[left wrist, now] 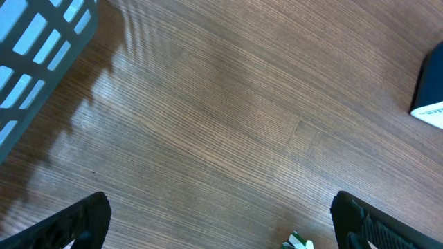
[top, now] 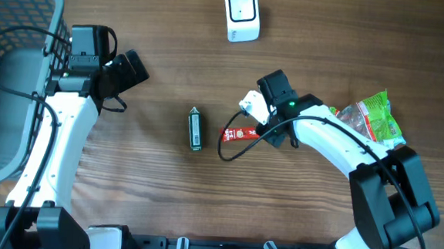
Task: Scan the item barcode
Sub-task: 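Lift the Nescafe stick and swing it right and up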
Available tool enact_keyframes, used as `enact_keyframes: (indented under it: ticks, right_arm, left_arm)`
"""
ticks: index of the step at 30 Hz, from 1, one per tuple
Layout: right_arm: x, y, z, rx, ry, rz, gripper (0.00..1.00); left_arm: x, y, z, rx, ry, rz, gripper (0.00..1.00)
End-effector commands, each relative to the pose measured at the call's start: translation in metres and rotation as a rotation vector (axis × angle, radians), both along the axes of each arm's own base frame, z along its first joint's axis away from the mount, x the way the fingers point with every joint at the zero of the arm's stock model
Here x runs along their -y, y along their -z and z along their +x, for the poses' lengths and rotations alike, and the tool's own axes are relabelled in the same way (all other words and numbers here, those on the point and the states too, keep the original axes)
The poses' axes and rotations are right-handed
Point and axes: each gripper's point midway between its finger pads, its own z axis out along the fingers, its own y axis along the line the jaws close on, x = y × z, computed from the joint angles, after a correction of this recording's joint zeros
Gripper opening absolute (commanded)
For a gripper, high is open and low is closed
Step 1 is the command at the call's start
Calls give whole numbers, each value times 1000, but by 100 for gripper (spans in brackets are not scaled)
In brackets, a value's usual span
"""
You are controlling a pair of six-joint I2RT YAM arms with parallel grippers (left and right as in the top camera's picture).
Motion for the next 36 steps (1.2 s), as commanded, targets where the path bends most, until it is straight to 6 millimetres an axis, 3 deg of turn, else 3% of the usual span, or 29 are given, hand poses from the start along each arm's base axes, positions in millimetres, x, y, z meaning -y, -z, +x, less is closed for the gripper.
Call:
enact_keyframes:
  ticks: [1, 6, 9, 10, 11, 12, 15, 18, 22, 23, 26, 27, 32, 36]
  right_arm:
    - [5, 0, -6, -10, -46, -22, 31]
    - [3, 6, -15, -45, -54, 0, 36]
    - [-1, 21, -26, -74, -69, 41, 38]
    - [-2, 25, -28, -75, -70, 50, 27]
    - [-2, 25, -29, -78, -59, 51, 9]
    - [-1, 25, -29, -84, -20, 59, 4]
    - [0, 25, -31, -106, 127, 84, 4]
    - [-5, 20, -39, -146, 128, 109, 4]
    - [-51, -48, -62, -233, 11, 401, 4]
    - [-60, -67, -77, -281, -5, 486, 4]
    - [-76, -94, -115, -496, -18, 674, 4]
    - [-82, -111, -126, -590, -12, 790, 4]
    - [-77, -172, -117, -754, 70, 1172, 4]
    - [-79, -217, -113, -803, -19, 1424, 4]
  left_arm:
    - [-3, -7, 3, 21, -9, 5, 100]
    - [-3, -7, 3, 21, -9, 5, 100]
    - [-3, -7, 3, 21, -9, 5, 100]
    - [-3, -7, 3, 21, -9, 5, 100]
    - [-3, -7, 3, 21, -9, 5, 100]
    - [-3, -7, 3, 21, -9, 5, 100]
    - [-3, -7, 3, 21, -9, 5, 100]
    - [-3, -7, 3, 21, -9, 5, 100]
    - [-3, -7, 3, 21, -9, 5, 100]
    - [-3, -7, 3, 21, -9, 5, 100]
    - [-3, -7, 3, 21, -9, 5, 100]
    - [-3, -7, 3, 21, -9, 5, 100]
    - [-3, -7, 3, 21, -9, 5, 100]
    - [-3, -7, 3, 21, -9, 5, 100]
